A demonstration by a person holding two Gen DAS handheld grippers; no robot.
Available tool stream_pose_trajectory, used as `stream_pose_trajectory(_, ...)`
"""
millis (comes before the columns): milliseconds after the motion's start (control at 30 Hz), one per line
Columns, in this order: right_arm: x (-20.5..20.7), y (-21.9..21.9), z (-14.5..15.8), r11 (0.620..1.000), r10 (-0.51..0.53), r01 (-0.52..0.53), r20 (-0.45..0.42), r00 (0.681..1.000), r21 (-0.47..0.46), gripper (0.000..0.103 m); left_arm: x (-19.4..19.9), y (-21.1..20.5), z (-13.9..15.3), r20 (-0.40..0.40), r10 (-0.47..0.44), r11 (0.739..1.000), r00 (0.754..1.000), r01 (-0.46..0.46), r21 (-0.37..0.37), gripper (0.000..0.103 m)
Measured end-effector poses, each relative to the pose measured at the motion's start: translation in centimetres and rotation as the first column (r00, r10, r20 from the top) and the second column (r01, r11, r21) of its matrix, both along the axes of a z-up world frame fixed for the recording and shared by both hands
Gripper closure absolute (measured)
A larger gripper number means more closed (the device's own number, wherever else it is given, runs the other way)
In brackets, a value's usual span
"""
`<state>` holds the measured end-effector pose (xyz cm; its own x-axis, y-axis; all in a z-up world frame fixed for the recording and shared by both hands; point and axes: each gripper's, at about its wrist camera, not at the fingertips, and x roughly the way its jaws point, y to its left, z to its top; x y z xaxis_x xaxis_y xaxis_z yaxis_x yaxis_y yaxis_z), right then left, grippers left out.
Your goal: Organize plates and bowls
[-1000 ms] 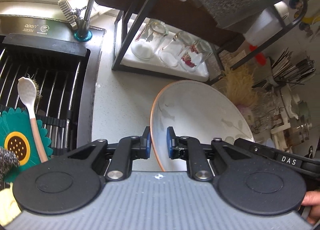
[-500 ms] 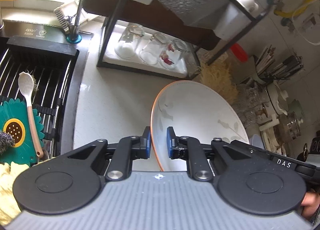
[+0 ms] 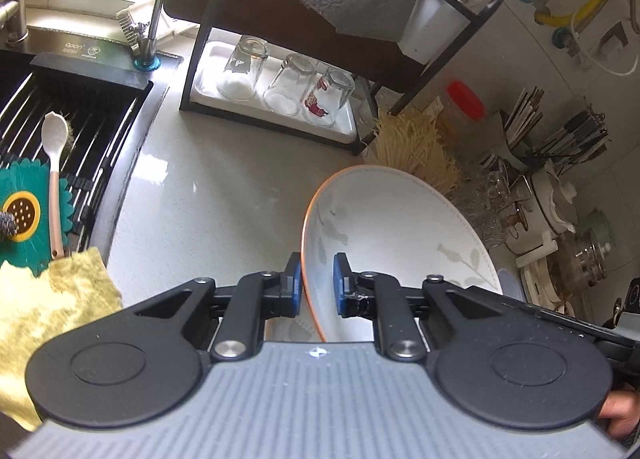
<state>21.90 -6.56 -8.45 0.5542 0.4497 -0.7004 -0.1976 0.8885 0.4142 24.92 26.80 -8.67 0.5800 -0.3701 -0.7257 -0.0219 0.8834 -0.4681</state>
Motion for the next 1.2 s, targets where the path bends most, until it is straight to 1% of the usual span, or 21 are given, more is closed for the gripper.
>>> stream_pose_trajectory(133, -0.1, -1.2, -0.7, 1.000, 0.008, -0.008, -0.008, 1.000, 0.007, 0.087, -0.9, -1.3, -1.1, -0.015, 0.017, 1.000, 1.000, -0.017, 0.006, 0.085)
stream_pose_trajectory(233, 0.1, -1.5, -1.6, 1.000, 0.016, -0.016, -0.011, 1.000, -0.024, 0.087, -1.2, -2.2, -2.5, -0.041, 0.020, 1.000, 0.999, -0.019, 0.016, 0.085)
stream_pose_trajectory(400, 0.6, -2.1, -3.6, 0.999, 0.021, -0.023, -0.047, 0.999, -0.046, 0.087, -1.4, -3.2, -5.2, -0.082, 0.029, 0.999, 0.996, -0.028, 0.016, 0.085)
stream_pose_trajectory(467, 0.9, -2.3, -4.6, 0.999, 0.036, -0.038, -0.065, 0.997, -0.036, 0.087, -1.2, -3.4, -6.2, -0.095, 0.040, 0.999, 0.995, -0.037, 0.028, 0.085)
stream_pose_trajectory(533, 1.2, -2.6, -5.6, 0.999, 0.034, -0.036, -0.100, 0.994, -0.022, 0.087, -0.9, -3.3, -7.0, -0.112, 0.048, 0.999, 0.993, -0.046, 0.016, 0.085)
stream_pose_trajectory(567, 1.2, -2.6, -6.0, 0.999, 0.038, -0.041, -0.103, 0.994, -0.027, 0.087, -0.8, -3.3, -7.3, -0.115, 0.048, 0.999, 0.992, -0.047, 0.011, 0.085)
stream_pose_trajectory(633, 1.1, -2.5, -6.4, 0.998, 0.043, -0.047, -0.116, 0.992, -0.031, 0.087, -0.6, -3.4, -7.7, -0.129, 0.041, 0.999, 0.991, -0.038, 0.029, 0.085)
stream_pose_trajectory(733, 1.2, -2.0, -6.9, 0.997, 0.050, -0.057, -0.132, 0.990, -0.050, 0.087, -0.2, -4.0, -7.9, -0.150, 0.027, 0.997, 0.988, -0.015, 0.081, 0.085)
stream_pose_trajectory(833, 1.2, -1.6, -7.1, 0.994, 0.053, -0.065, -0.137, 0.989, -0.086, 0.087, 0.1, -4.1, -8.4, -0.175, 0.035, 0.997, 0.984, -0.022, 0.078, 0.085)
stream_pose_trajectory(1133, 1.5, -1.8, -8.0, 0.991, 0.029, -0.051, -0.168, 0.985, -0.125, 0.087, 1.0, -4.9, -9.4, -0.222, 0.004, 0.995, 0.975, 0.018, 0.096, 0.084)
stream_pose_trajectory(1200, 1.5, -1.7, -8.1, 0.990, 0.029, -0.050, -0.163, 0.986, -0.129, 0.087, 1.2, -5.0, -9.6, -0.228, -0.003, 0.995, 0.974, 0.025, 0.097, 0.083)
